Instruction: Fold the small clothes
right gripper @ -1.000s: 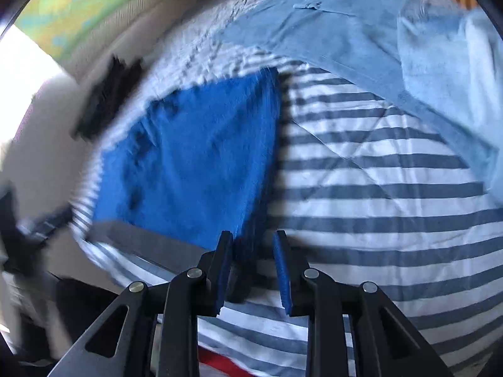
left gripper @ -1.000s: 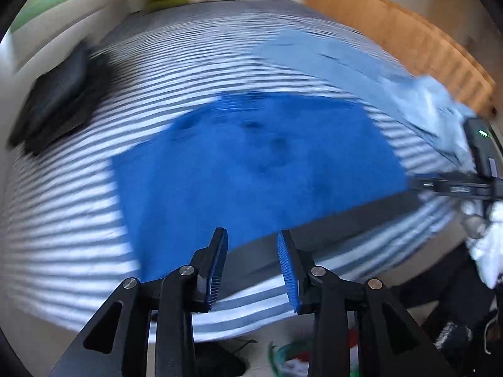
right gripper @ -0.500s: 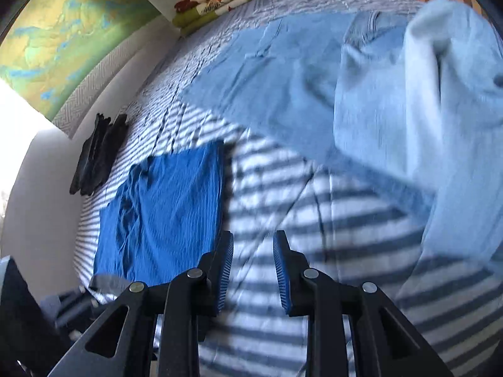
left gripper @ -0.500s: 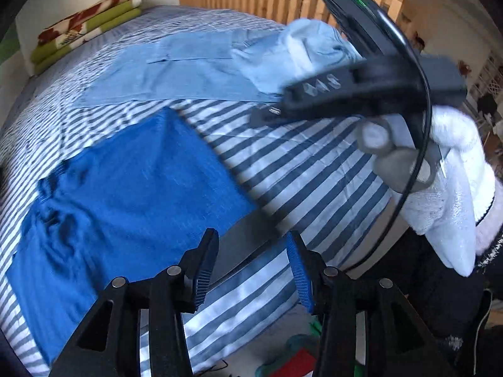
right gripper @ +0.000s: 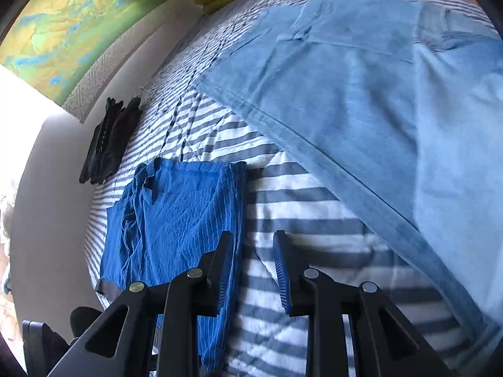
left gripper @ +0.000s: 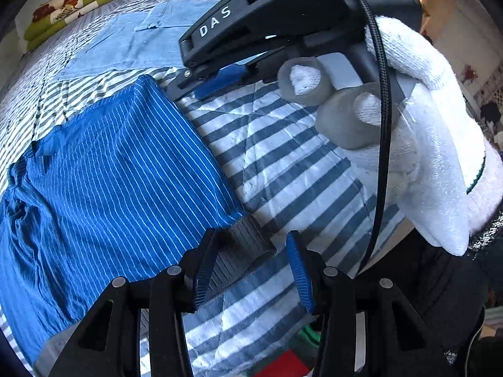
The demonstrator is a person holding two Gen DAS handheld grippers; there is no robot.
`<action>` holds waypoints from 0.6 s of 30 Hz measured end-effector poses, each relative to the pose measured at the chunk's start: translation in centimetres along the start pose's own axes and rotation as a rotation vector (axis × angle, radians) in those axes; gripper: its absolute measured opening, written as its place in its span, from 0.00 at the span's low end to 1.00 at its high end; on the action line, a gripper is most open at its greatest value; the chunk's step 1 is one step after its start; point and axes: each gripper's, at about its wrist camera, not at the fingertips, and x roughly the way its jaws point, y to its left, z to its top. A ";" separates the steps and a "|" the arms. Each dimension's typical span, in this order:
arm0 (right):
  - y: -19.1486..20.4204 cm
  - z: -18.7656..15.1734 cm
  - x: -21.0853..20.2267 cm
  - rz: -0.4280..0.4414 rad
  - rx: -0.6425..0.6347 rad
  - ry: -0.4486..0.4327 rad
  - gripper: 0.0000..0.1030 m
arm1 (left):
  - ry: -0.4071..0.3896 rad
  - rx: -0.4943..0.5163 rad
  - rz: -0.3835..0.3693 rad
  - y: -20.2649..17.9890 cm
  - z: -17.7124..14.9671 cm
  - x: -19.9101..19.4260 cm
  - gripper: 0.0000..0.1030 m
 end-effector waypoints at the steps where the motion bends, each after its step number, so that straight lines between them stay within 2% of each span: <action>1: -0.2 0.2 0.2 0.009 0.006 0.001 0.23 | -0.001 0.002 0.003 0.0 0.1 0.2 0.45; 7: -1.0 1.5 1.1 0.063 0.064 -0.011 0.23 | -0.010 0.042 0.050 -0.4 0.4 0.7 0.30; 12: -1.0 2.1 1.5 0.079 0.070 -0.012 0.23 | -0.014 -0.016 0.016 1.0 0.6 0.2 0.11; 17: -0.8 2.4 1.9 0.086 0.079 -0.015 0.22 | -0.053 -0.041 -0.012 2.4 -0.2 -1.5 0.05; 18: -0.8 2.5 2.0 0.086 0.085 -0.016 0.18 | -0.060 -0.049 -0.018 2.7 -0.3 -1.8 0.05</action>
